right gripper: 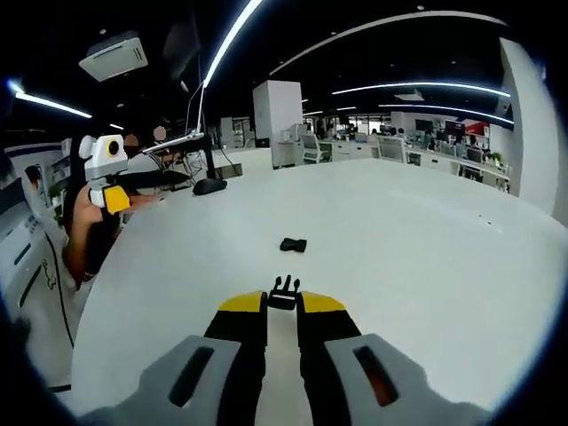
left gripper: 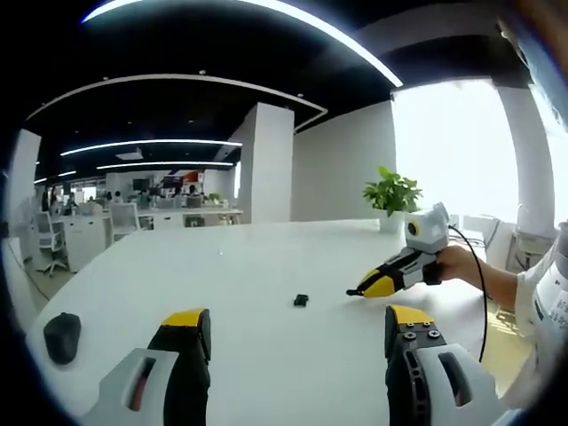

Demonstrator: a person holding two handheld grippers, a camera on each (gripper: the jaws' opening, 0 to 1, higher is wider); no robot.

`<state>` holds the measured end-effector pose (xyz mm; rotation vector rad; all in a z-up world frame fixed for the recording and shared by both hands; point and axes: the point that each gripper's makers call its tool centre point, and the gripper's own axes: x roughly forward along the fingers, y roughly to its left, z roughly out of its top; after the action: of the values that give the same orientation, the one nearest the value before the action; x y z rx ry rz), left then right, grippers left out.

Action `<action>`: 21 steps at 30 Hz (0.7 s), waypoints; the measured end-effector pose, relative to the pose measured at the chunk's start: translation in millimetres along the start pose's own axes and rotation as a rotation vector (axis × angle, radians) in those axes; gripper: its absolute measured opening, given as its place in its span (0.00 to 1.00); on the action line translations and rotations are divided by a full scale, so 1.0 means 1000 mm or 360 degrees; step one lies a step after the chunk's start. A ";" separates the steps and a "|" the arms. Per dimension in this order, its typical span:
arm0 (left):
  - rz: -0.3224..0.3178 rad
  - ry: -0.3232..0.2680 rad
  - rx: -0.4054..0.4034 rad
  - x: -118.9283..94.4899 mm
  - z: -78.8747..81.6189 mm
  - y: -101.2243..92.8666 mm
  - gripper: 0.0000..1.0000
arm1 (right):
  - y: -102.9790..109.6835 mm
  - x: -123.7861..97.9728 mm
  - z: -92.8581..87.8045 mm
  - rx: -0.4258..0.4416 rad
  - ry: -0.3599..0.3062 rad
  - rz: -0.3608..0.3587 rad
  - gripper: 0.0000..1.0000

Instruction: Snap the two parts of the plastic buckle together until the buckle closes and remains connected.

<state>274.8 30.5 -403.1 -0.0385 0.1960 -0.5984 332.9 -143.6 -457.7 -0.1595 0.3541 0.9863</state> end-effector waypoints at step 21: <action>-0.0035 0.0068 0.0066 0.047 0.006 0.017 0.81 | 0.004 -0.006 0.011 -0.0002 -0.0053 0.0056 0.12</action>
<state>323.4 18.5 -406.8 0.0122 0.2248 -0.6251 329.3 -143.1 -445.4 -0.1379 0.3266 1.0230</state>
